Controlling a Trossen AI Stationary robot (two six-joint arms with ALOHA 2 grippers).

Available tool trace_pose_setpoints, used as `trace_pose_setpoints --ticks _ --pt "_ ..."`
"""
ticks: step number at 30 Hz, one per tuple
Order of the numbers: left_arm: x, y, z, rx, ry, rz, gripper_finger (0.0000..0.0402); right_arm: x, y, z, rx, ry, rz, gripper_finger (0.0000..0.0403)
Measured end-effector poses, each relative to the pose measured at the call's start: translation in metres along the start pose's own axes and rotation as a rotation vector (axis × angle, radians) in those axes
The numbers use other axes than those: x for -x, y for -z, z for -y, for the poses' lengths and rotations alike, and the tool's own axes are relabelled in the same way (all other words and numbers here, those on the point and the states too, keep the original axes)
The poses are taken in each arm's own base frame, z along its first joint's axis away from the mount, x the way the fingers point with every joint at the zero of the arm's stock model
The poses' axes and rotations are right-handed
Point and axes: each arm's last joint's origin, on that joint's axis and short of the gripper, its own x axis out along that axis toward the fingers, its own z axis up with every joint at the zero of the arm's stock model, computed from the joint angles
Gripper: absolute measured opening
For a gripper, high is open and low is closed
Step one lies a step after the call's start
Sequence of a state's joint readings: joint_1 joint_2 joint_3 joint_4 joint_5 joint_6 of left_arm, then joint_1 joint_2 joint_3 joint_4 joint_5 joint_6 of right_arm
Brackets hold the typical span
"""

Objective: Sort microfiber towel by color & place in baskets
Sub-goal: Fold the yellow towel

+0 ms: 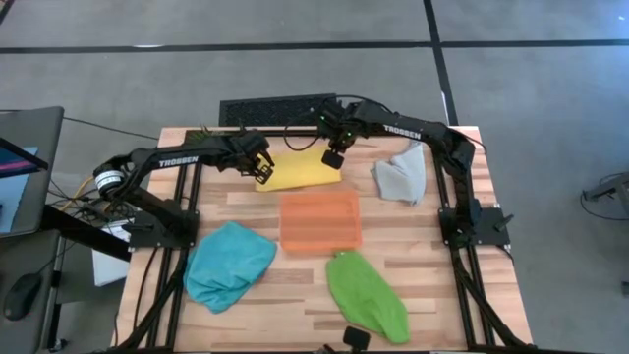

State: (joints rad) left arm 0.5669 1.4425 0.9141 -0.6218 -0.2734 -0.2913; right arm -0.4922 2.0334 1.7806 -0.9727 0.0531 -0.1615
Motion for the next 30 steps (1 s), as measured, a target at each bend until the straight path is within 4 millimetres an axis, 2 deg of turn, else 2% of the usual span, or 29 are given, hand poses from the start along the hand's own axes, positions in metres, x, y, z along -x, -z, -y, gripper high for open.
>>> trace_pose_setpoints --ticks 4,16,23,30 --pt "-0.004 0.003 0.0 0.002 0.009 0.01 0.0002 -0.013 0.008 -0.002 -0.003 -0.009 -0.036 0.0006" --pt "-0.006 0.003 -0.001 -0.043 -0.027 0.023 0.0014 -0.016 0.004 -0.001 0.0 0.005 0.023 0.001" --pt "-0.007 0.002 -0.006 -0.028 -0.036 0.019 0.0031 -0.016 0.004 -0.001 0.001 0.005 0.026 0.0046" --pt "-0.008 0.001 -0.01 -0.015 -0.044 0.016 0.0077 -0.016 0.003 -0.001 0.004 0.005 0.027 0.0096"
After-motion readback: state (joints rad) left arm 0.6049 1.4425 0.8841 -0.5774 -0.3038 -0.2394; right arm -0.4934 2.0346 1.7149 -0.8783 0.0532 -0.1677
